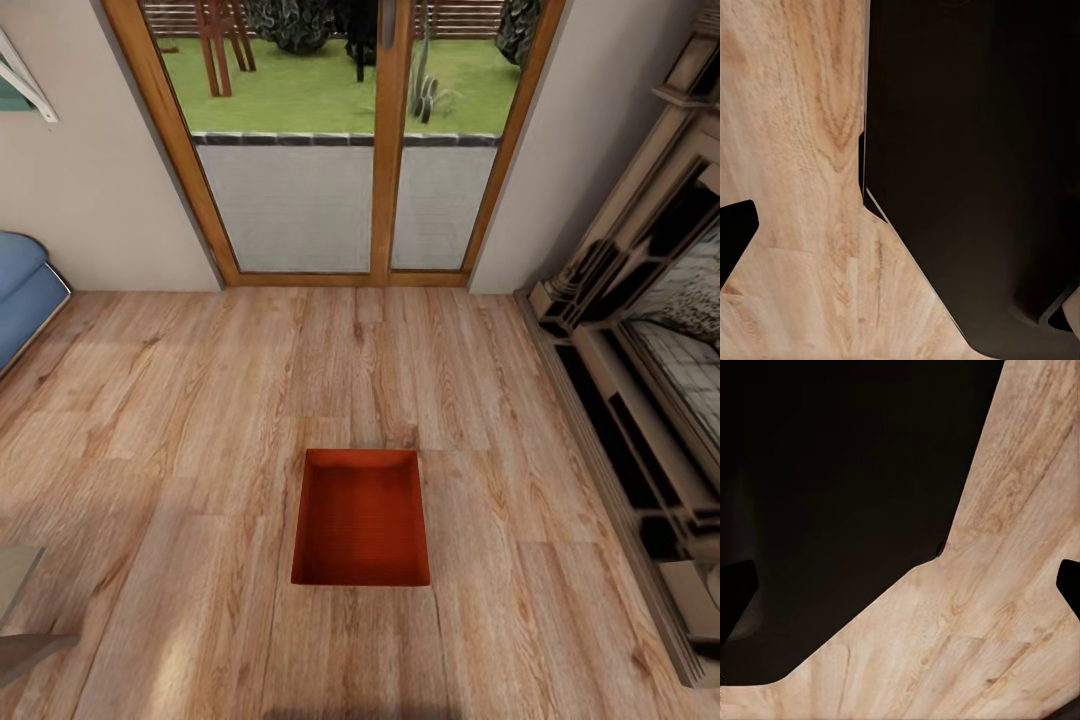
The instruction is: Move the two storage containers from the living room to the garage. In the garage, place one container on the floor and stack the other container on top of it (either order is fine).
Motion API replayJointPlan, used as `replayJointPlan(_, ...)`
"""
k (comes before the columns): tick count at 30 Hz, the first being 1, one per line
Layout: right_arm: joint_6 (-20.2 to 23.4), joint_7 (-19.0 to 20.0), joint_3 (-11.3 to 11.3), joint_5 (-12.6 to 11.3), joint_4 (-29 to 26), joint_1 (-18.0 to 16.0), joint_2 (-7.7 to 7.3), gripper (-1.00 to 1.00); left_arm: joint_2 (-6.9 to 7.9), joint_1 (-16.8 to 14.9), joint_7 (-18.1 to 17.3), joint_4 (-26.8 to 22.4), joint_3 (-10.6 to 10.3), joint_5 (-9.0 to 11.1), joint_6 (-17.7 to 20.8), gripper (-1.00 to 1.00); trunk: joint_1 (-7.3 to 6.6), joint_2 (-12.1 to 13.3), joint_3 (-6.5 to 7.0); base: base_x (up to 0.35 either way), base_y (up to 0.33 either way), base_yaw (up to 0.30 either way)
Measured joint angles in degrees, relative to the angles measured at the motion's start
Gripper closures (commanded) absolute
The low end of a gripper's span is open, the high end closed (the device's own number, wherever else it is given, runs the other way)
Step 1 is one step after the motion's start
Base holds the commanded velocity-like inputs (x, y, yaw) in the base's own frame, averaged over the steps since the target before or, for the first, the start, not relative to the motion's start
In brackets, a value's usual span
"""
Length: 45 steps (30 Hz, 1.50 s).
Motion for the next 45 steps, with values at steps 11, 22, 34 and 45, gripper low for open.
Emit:
replayJointPlan(11,-0.12,0.00,0.25,0.09,-0.09,0.00,0.12,-1.00,0.00,0.00,0.00,0.00,0.00,-0.08,0.00,-1.00,0.00,0.00,0.00,0.000,0.000,0.000)
replayJointPlan(22,0.09,0.10,0.30,0.23,-2.48,-0.03,0.29,-1.00,-0.16,0.00,-0.37,0.05,0.38,0.19,0.00,-1.00,0.00,0.00,0.00,0.000,0.000,0.000)
replayJointPlan(34,4.96,-2.96,-0.15,0.13,-20.64,0.07,-3.47,-1.00,0.29,-0.10,-0.78,-21.37,0.40,0.16,4.66,-1.00,0.00,0.00,0.01,0.000,0.000,0.000)
replayJointPlan(45,10.23,-5.05,-0.61,-0.19,-27.82,-9.47,-6.15,-1.00,-0.41,-0.31,-0.20,-53.79,0.29,0.13,26.07,-1.00,0.00,0.01,0.01,0.000,0.000,0.000)
